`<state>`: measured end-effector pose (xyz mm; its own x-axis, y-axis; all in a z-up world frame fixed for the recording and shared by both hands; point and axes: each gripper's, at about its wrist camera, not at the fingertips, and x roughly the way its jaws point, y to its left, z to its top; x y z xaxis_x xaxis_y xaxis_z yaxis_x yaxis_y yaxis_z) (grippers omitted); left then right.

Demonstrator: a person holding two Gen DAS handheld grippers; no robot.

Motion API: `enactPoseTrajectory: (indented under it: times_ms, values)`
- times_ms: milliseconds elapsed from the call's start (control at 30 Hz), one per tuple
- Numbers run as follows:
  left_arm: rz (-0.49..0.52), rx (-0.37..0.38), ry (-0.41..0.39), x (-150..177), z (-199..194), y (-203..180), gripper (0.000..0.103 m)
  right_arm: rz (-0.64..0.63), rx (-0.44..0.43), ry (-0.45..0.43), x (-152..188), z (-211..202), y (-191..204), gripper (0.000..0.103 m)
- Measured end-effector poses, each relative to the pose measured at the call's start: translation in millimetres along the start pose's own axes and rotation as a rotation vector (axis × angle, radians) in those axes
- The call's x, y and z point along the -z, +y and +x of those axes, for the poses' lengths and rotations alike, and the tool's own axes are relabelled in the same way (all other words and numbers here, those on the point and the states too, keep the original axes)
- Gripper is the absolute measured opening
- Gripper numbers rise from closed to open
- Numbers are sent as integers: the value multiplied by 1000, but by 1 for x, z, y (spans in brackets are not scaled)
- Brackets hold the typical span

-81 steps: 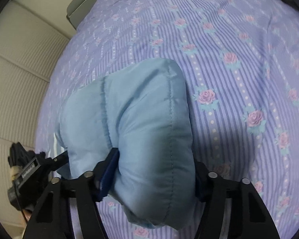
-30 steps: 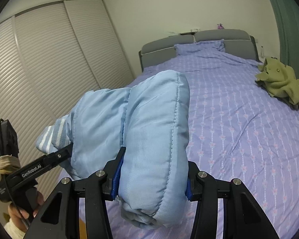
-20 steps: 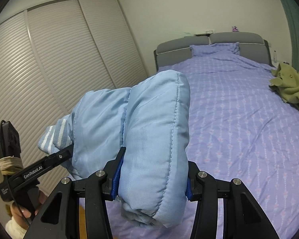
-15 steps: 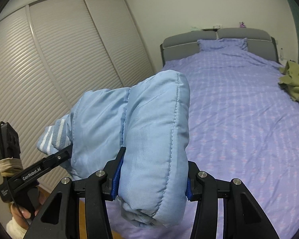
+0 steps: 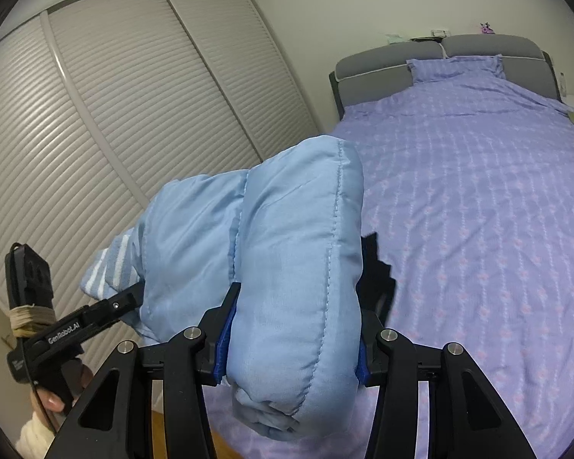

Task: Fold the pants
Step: 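Carry the folded pants with both tools onto the black clothing stack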

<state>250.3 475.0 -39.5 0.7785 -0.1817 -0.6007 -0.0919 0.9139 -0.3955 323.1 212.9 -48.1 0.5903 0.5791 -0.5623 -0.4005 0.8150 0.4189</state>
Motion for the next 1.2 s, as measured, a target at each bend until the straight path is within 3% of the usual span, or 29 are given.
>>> enactPoseTrajectory:
  times_ms: [333, 633, 833, 933, 1067, 1200]
  values:
    - [-30, 41, 71, -39, 61, 51, 50, 20, 19, 39, -21, 66, 5, 48]
    - [-97, 38, 194, -32, 140, 91, 50, 72, 70, 138, -21, 132, -17, 48]
    - [-125, 23, 246, -24, 170, 115, 53, 88, 85, 189, -12, 166, -26, 48]
    - [-138, 19, 261, -21, 179, 125, 57, 87, 93, 205, -5, 177, -26, 48]
    - [-100, -27, 273, -21, 188, 130, 73, 94, 116, 211, -5, 185, -27, 52]
    - [-52, -74, 270, -20, 186, 129, 85, 84, 176, 201, -4, 184, -28, 66]
